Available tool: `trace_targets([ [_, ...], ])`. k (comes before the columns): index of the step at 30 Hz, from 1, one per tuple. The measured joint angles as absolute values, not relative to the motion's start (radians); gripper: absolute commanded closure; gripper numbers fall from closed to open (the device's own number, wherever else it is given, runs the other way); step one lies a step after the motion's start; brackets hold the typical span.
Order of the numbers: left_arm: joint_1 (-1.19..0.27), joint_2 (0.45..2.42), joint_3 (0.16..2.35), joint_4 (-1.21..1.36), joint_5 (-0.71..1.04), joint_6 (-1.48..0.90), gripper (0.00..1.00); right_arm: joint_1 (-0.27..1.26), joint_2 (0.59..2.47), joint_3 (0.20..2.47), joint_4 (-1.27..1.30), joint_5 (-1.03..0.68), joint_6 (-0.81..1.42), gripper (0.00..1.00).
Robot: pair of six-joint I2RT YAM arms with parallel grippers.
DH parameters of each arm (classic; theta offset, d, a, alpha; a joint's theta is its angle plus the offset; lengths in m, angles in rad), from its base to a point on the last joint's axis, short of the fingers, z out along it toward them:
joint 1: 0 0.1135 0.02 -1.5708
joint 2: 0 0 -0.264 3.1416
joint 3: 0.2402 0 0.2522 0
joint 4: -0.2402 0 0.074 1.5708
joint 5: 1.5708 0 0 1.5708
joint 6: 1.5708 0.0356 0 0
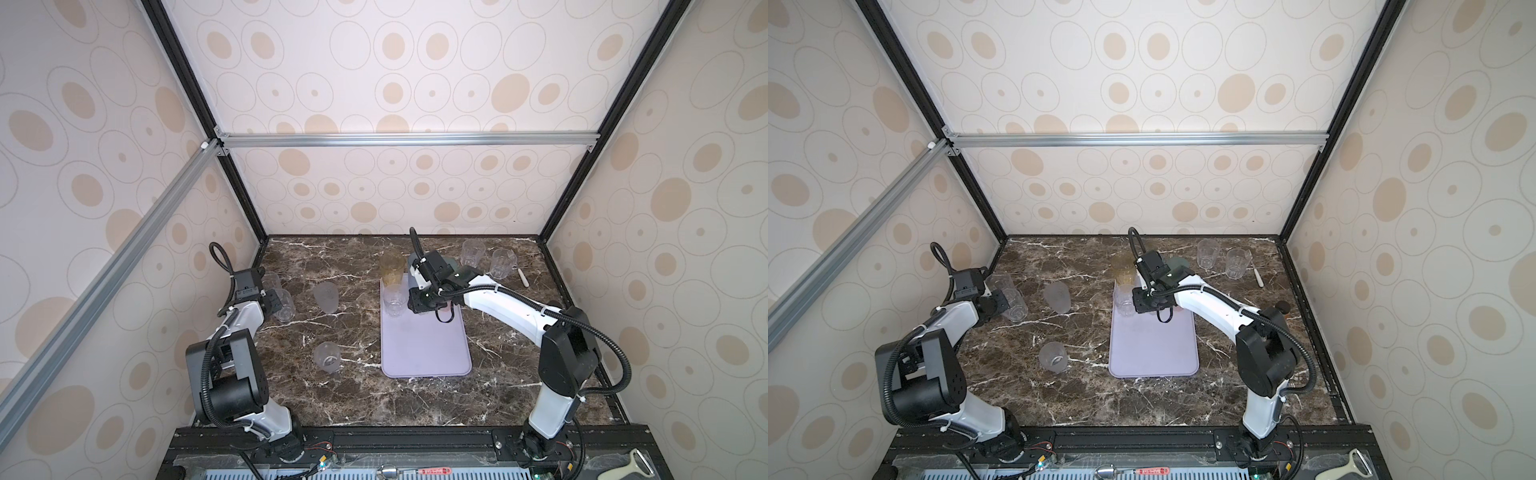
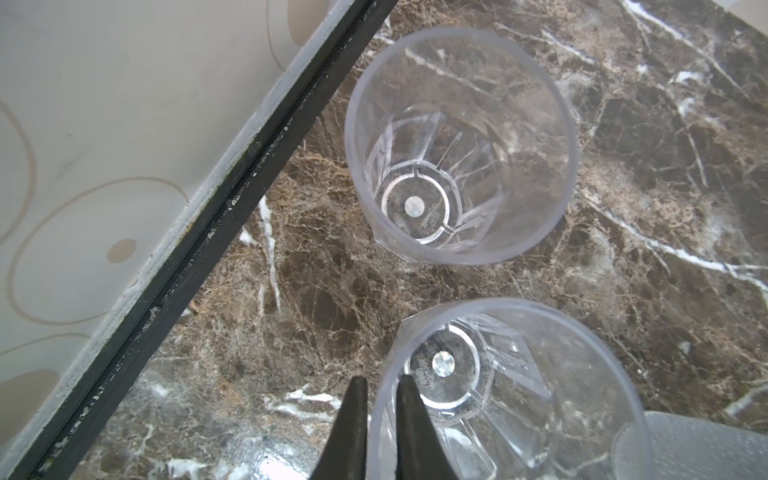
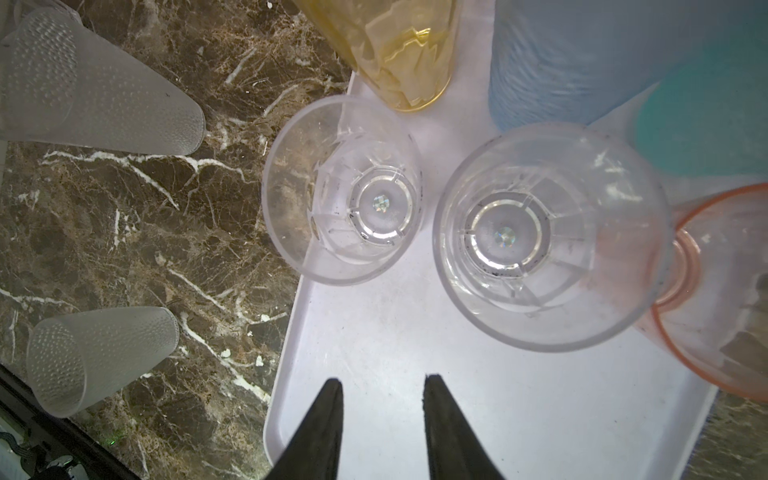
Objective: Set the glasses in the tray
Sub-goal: 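Lower the left gripper onto a clear glass and close on its rim, then lift the clear glass with the left gripper while the right gripper approaches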
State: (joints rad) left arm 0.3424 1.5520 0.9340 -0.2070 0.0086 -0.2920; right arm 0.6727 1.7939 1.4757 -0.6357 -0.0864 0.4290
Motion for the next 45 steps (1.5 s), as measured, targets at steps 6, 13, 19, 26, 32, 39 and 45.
trace_targets([
  [6,0.342,1.535,0.934,-0.225,0.009,-0.29,0.99,0.673,1.794,1.476,-0.635,-0.088,0.437,0.64],
  [13,0.342,1.463,0.921,-0.274,0.01,-0.288,1.0,0.673,1.794,1.476,-0.634,-0.098,0.448,0.64],
  [19,0.333,1.31,0.936,-0.337,0.023,-0.289,1.0,0.678,1.794,1.49,-0.643,-0.101,0.462,0.64],
  [26,0.082,1.174,1.092,-0.408,-0.053,-0.312,1.0,0.701,1.713,1.527,-0.644,-0.097,0.517,0.64],
  [32,-0.228,1.184,1.175,-0.381,-0.081,-0.361,1.0,0.707,1.596,1.58,-0.647,-0.061,0.564,0.63],
  [39,-0.45,1.321,1.182,-0.376,-0.095,-0.388,1.0,0.726,1.563,1.681,-0.69,0.02,0.564,0.57],
  [45,-0.529,1.413,1.22,-0.382,-0.081,-0.387,1.0,0.777,1.585,1.719,-0.738,0.07,0.56,0.56],
])
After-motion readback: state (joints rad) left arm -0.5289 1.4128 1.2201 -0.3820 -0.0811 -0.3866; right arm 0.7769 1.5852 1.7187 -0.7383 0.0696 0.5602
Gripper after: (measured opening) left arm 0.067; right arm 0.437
